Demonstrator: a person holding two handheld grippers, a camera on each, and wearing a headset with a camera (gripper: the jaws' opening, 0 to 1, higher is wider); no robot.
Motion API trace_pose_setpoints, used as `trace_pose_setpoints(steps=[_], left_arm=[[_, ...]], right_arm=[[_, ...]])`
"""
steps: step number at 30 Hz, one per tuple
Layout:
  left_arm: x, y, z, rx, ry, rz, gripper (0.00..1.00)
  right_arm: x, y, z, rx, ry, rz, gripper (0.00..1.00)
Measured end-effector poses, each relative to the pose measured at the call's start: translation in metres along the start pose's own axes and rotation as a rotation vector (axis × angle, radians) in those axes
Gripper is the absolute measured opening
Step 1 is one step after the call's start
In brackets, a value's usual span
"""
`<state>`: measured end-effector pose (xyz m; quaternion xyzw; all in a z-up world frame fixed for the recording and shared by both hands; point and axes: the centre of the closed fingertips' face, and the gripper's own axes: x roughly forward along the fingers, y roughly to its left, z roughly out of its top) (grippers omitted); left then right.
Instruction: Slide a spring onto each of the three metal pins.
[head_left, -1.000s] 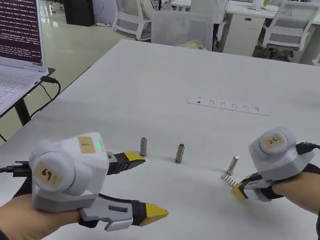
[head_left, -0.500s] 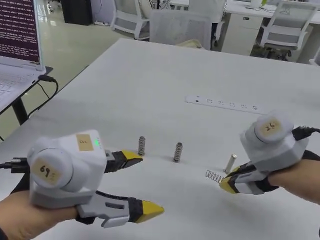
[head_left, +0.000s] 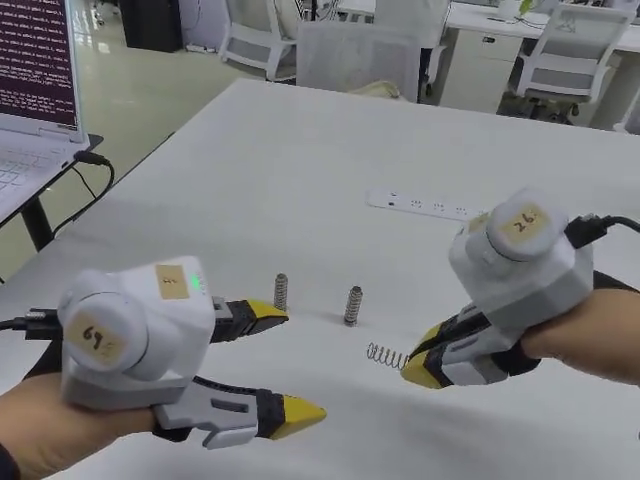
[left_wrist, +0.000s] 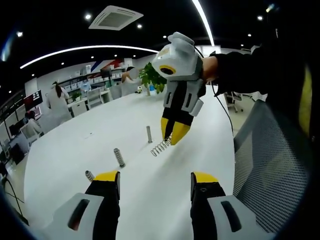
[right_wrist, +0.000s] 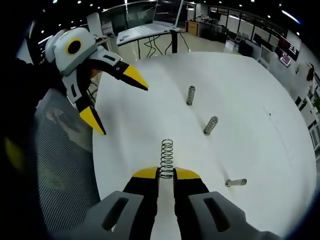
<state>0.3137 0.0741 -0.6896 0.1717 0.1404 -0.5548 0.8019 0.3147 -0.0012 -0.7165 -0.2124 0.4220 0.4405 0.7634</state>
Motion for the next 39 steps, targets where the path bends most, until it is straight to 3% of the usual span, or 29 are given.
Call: trace_pose_setpoints(steps=[5, 22, 39], left_arm=[[0.002, -0.005, 0.002, 0.023, 0.0, -0.026, 0.49], [0.005, -0.028, 0.006, 0.099, 0.004, -0.122, 0.26], [0.01, -0.04, 0.005, 0.17, 0.022, -0.168, 0.06]], right_arm=[[-0.002, 0.018, 0.009, -0.036, -0.017, 0.066, 0.08], [-0.006, 0.052, 0.018, -0.172, 0.001, 0.183, 0.08], [-0.009, 0.063, 0.023, -0.208, -0.001, 0.214, 0.08]])
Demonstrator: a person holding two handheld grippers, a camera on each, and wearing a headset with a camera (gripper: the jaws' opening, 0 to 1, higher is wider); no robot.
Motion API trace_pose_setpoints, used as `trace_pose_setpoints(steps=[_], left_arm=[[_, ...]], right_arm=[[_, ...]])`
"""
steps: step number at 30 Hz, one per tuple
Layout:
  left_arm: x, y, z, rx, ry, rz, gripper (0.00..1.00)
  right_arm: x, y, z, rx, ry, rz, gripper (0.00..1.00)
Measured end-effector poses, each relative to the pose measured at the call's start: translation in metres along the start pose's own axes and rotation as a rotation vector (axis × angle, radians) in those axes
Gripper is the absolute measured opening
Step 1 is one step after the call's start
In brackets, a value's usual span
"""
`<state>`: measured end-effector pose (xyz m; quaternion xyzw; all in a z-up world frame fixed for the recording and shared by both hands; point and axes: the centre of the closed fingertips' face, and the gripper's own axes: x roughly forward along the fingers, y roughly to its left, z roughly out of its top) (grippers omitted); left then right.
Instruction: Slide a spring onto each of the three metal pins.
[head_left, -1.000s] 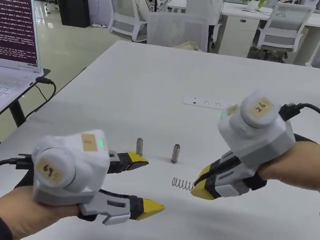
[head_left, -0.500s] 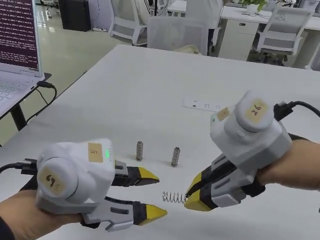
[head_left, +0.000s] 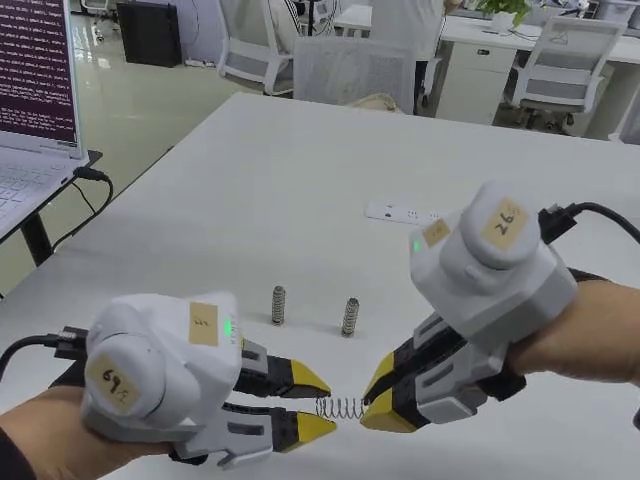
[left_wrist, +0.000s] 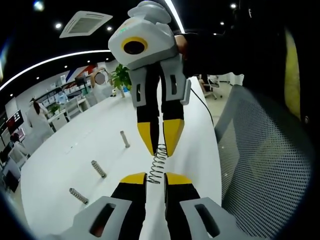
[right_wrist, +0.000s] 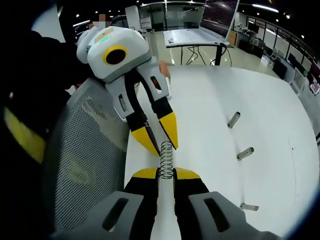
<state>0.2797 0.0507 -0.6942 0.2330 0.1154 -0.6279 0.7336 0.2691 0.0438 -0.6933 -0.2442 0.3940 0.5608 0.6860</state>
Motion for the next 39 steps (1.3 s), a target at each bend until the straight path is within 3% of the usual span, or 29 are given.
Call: trace_pose_setpoints(steps=[6, 21, 39], left_arm=[[0.0, 0.001, 0.0, -0.002, 0.002, 0.006, 0.04], [0.001, 0.006, 0.001, -0.02, -0.005, 0.02, 0.04], [0.005, 0.005, 0.008, -0.023, -0.018, 0.013, 0.04]], right_arm=[[-0.002, -0.001, 0.005, -0.002, -0.017, -0.008, 0.08], [-0.009, -0.004, 0.033, -0.008, -0.12, -0.035, 0.08], [-0.013, -0.007, 0.046, -0.001, -0.18, -0.053, 0.07]])
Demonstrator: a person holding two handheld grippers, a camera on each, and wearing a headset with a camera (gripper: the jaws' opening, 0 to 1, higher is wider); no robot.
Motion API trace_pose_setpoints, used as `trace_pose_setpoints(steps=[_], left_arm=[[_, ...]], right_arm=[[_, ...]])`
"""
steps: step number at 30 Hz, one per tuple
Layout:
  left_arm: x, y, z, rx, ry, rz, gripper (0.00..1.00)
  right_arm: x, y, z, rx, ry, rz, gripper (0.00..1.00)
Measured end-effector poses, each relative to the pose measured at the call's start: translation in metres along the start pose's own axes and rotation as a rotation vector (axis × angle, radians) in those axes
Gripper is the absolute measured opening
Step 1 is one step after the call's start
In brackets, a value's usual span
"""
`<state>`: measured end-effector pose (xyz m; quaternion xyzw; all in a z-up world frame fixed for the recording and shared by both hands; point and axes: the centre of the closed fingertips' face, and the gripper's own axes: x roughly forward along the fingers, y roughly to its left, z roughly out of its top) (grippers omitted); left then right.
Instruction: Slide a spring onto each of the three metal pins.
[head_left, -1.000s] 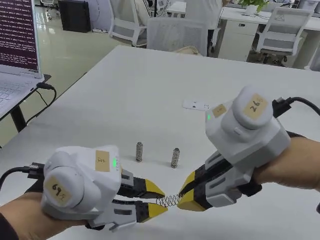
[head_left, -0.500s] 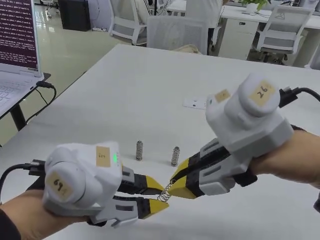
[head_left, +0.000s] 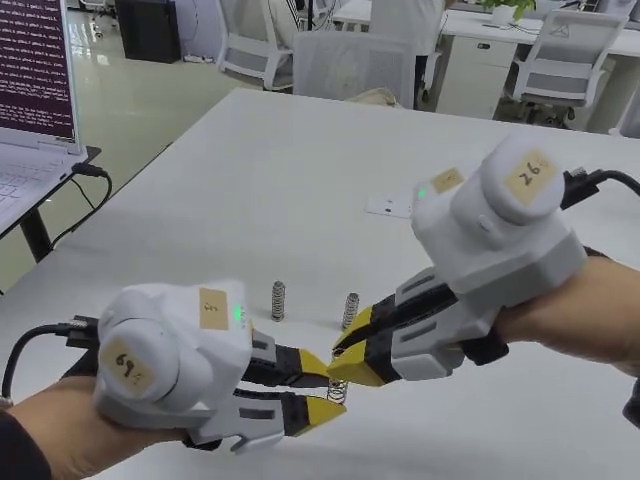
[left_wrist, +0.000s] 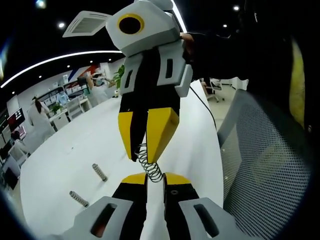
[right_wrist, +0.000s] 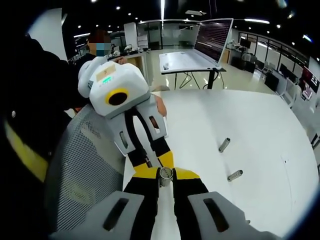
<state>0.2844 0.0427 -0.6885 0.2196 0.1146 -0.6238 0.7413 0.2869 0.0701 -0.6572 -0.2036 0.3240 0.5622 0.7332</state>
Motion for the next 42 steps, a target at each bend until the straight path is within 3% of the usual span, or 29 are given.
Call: trace_pose_setpoints(steps=[12, 23, 32, 42], left_arm=[[0.001, 0.003, 0.001, -0.022, -0.005, 0.009, 0.05], [-0.001, 0.008, -0.002, -0.065, -0.006, 0.028, 0.14], [-0.005, 0.016, 0.0, -0.12, -0.036, 0.06, 0.29], [-0.006, 0.021, -0.007, -0.176, -0.035, 0.083, 0.45]], right_arm=[[-0.003, -0.004, 0.0, 0.005, -0.018, -0.018, 0.07], [-0.013, -0.012, -0.004, 0.011, -0.016, -0.047, 0.07], [-0.025, -0.022, -0.008, 0.024, -0.025, -0.085, 0.07], [-0.032, -0.025, -0.011, 0.037, -0.032, -0.108, 0.07]])
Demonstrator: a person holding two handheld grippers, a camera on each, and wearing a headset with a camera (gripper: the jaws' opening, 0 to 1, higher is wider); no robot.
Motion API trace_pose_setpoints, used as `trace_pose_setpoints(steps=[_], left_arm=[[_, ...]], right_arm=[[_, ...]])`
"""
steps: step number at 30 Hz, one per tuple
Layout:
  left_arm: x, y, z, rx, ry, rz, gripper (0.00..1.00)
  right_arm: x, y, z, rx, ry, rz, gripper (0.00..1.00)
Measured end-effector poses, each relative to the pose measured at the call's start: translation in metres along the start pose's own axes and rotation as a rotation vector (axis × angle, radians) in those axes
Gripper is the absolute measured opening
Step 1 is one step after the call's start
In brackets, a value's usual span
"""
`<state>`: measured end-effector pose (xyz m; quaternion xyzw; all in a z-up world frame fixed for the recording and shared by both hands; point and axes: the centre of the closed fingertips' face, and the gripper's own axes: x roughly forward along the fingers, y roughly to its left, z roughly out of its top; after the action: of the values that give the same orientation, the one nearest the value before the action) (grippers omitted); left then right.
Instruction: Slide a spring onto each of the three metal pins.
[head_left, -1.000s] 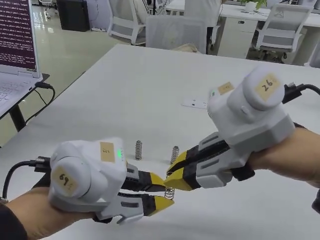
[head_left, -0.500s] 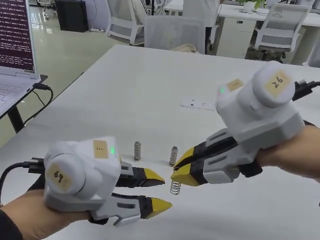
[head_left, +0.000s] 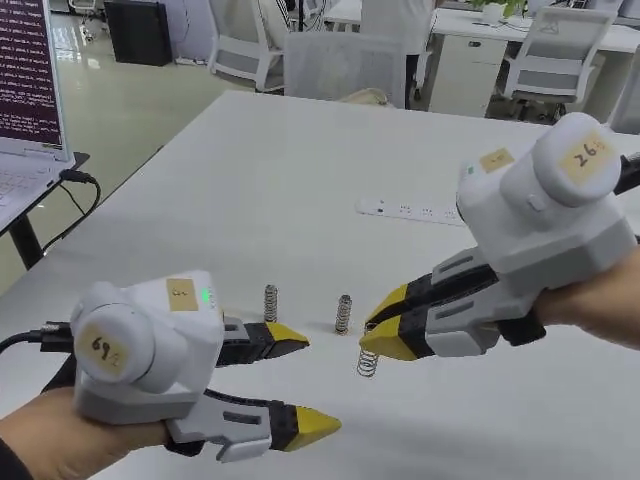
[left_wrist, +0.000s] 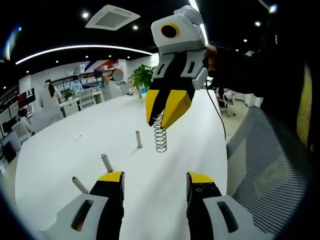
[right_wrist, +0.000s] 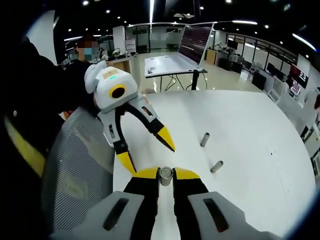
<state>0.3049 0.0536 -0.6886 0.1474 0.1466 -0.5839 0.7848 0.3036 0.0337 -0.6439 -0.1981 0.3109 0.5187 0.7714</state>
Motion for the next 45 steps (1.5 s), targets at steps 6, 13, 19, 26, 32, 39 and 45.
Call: trace_pose_setpoints(steps=[6, 13, 19, 26, 32, 39, 45], left_arm=[[-0.004, 0.007, -0.009, -0.025, 0.005, 0.022, 0.55], [-0.007, 0.012, -0.024, -0.039, 0.011, 0.042, 0.62], [-0.009, 0.02, -0.034, -0.035, 0.026, 0.072, 0.66], [-0.013, 0.027, -0.045, -0.065, 0.032, 0.105, 0.68], [-0.016, 0.03, -0.048, -0.077, 0.031, 0.123, 0.69], [-0.019, 0.032, -0.049, -0.084, 0.03, 0.136, 0.69], [-0.018, 0.031, -0.05, -0.081, 0.034, 0.135, 0.69]], right_arm=[[-0.003, -0.004, -0.001, 0.008, -0.006, -0.014, 0.07], [-0.003, -0.009, -0.004, 0.022, -0.011, -0.023, 0.07], [-0.005, -0.015, -0.006, 0.032, -0.016, -0.04, 0.07], [-0.011, -0.024, -0.01, 0.048, -0.021, -0.063, 0.07], [-0.021, -0.038, -0.011, 0.065, -0.032, -0.097, 0.07], [-0.035, -0.058, -0.016, 0.093, -0.042, -0.147, 0.07], [-0.05, -0.083, -0.02, 0.114, -0.053, -0.216, 0.07]])
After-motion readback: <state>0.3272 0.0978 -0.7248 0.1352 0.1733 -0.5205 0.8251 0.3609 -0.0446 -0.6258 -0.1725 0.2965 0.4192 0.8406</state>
